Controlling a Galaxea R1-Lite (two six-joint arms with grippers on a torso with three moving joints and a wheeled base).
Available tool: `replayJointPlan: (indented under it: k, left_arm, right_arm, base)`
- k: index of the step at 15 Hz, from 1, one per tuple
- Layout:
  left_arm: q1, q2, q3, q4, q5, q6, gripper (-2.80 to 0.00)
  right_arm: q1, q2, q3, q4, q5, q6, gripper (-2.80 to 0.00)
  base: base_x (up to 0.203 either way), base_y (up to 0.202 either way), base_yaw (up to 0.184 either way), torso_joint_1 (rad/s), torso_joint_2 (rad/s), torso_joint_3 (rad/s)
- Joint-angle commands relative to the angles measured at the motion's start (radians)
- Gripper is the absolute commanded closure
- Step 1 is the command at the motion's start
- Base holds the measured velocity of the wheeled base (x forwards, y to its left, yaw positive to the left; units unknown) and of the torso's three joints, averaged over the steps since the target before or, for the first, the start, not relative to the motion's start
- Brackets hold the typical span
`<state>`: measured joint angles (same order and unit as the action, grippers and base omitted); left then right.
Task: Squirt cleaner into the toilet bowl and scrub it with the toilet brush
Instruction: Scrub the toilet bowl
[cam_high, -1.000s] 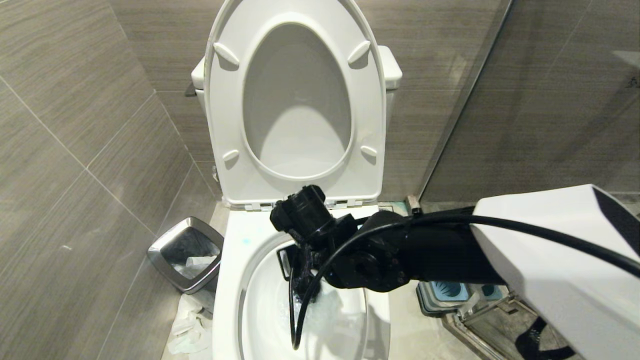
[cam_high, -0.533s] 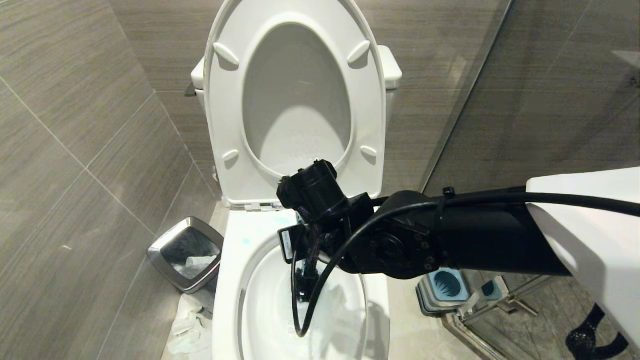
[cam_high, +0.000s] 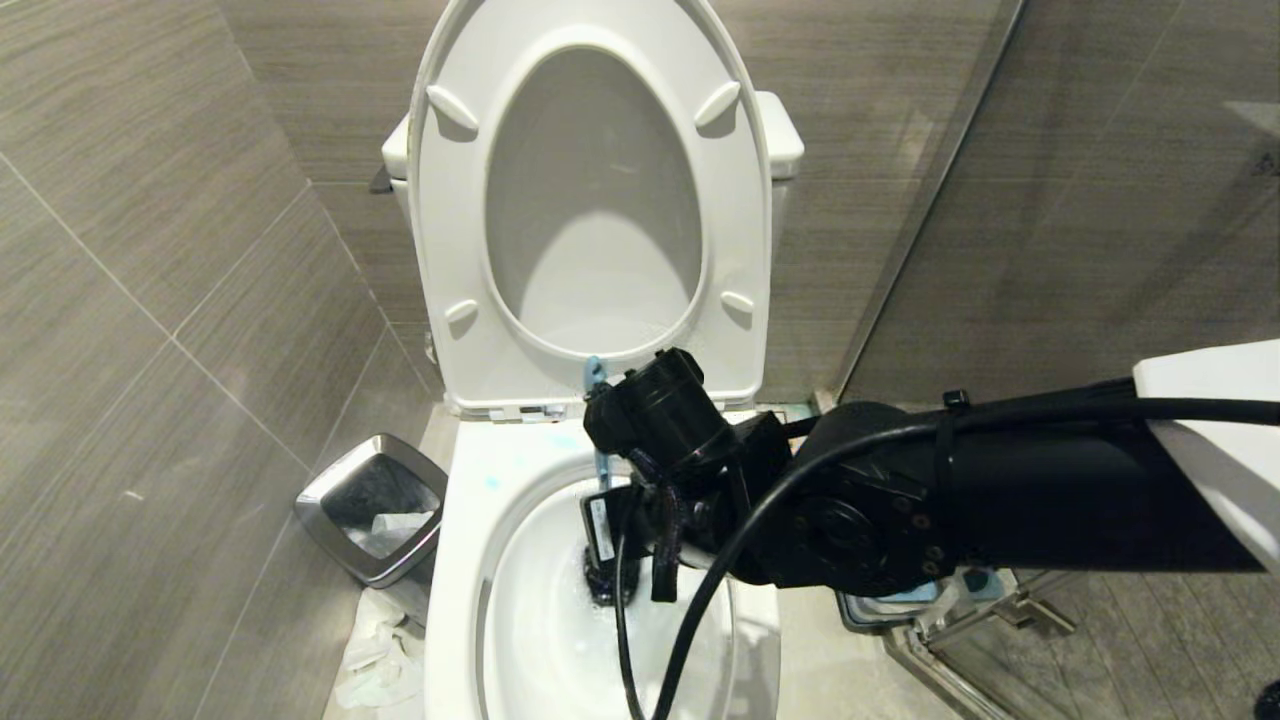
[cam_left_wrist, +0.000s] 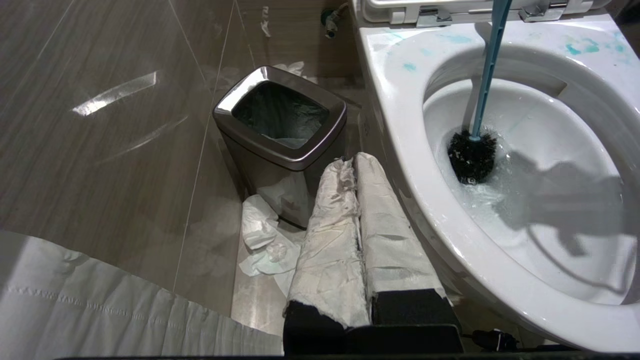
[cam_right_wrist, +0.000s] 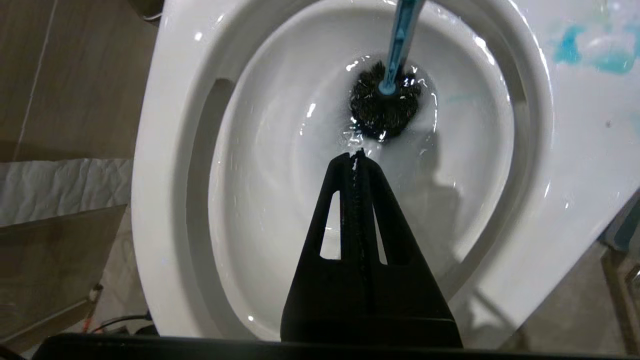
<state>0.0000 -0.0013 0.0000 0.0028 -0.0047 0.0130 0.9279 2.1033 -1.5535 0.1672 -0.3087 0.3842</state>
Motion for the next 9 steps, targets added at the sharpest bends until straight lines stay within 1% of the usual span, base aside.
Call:
replayJointPlan:
  k: [1, 3, 5, 7, 9]
  left_arm:
    - [0.000, 0.001, 0.002, 0.000, 0.000, 0.001, 0.00]
    - [0.000, 0.001, 0.002, 0.000, 0.000, 0.000, 0.00]
    - [0.000, 0.001, 0.002, 0.000, 0.000, 0.001, 0.00]
    - [0.000, 0.001, 0.002, 0.000, 0.000, 0.001, 0.00]
    - [0.000, 0.001, 0.002, 0.000, 0.000, 0.001, 0.00]
  right_arm:
    - [0.000, -0.044, 0.054, 0.000, -0.002, 0.070, 0.00]
    - [-0.006, -0.063, 0.081, -0.004, -0.004, 0.125, 0.00]
    - [-0.023, -0.072, 0.076, -0.007, -0.003, 0.157, 0.00]
    - [-0.031, -0.101, 0.098, -0.001, -0.001, 0.167, 0.00]
    - [-0.065, -0.119, 0.126, -0.002, 0.000, 0.164, 0.00]
  base:
    - [0.000, 0.000, 0.000, 0.000, 0.00, 0.000]
    - [0.000, 0.000, 0.000, 0.000, 0.00, 0.000]
    - [0.000, 0.000, 0.000, 0.000, 0.00, 0.000]
    - [0.000, 0.000, 0.000, 0.000, 0.00, 0.000]
    - [0.000, 0.000, 0.000, 0.000, 0.00, 0.000]
